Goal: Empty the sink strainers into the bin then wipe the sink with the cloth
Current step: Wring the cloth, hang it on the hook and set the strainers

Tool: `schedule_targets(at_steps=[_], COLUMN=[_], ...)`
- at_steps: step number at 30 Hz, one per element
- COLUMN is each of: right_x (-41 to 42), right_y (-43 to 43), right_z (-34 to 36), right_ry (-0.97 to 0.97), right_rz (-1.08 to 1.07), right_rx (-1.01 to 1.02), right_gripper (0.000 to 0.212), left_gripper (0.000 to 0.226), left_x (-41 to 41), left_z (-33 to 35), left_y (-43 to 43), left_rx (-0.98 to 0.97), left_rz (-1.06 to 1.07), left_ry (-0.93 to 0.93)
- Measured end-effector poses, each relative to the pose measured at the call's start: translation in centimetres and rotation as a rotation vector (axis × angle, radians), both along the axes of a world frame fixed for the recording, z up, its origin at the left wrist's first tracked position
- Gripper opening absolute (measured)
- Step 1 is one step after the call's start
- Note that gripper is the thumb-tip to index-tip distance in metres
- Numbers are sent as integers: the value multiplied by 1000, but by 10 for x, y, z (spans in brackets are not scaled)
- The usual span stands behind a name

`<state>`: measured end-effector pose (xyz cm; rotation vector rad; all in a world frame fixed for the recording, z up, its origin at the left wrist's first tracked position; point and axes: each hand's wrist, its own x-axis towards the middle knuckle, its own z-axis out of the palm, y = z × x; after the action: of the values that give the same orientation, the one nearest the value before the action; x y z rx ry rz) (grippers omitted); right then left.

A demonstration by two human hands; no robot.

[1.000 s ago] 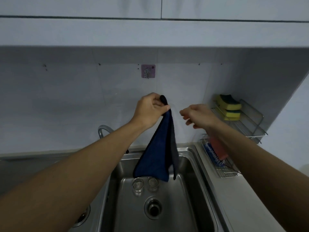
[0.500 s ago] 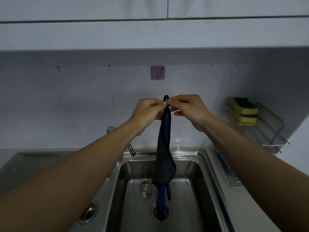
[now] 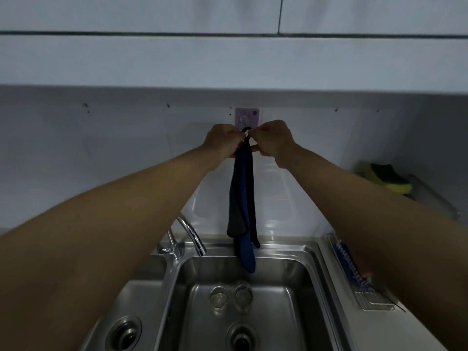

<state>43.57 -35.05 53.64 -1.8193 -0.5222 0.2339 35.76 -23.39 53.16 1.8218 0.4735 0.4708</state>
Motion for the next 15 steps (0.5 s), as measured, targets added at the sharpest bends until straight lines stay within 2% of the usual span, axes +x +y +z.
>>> schedule_targets(at_steps=[4, 8, 10, 15], right_x=[20, 34, 39, 43], right_y=[14, 25, 31, 32], right_z=[3, 1, -5, -30], right_ry=[-25, -21, -22, -61], right_rz=[-38, -72, -80, -44], right_rx=[-67, -100, -136, -106], right_gripper=[20, 12, 17, 21], left_gripper=[9, 6, 5, 19], left_x=[27, 47, 52, 52], left_z=[1, -3, -10, -30], left_y=[11, 21, 25, 28], left_rx=[38, -4, -30, -83], left_rz=[7, 45, 58, -17], left_ry=[27, 72, 101, 99])
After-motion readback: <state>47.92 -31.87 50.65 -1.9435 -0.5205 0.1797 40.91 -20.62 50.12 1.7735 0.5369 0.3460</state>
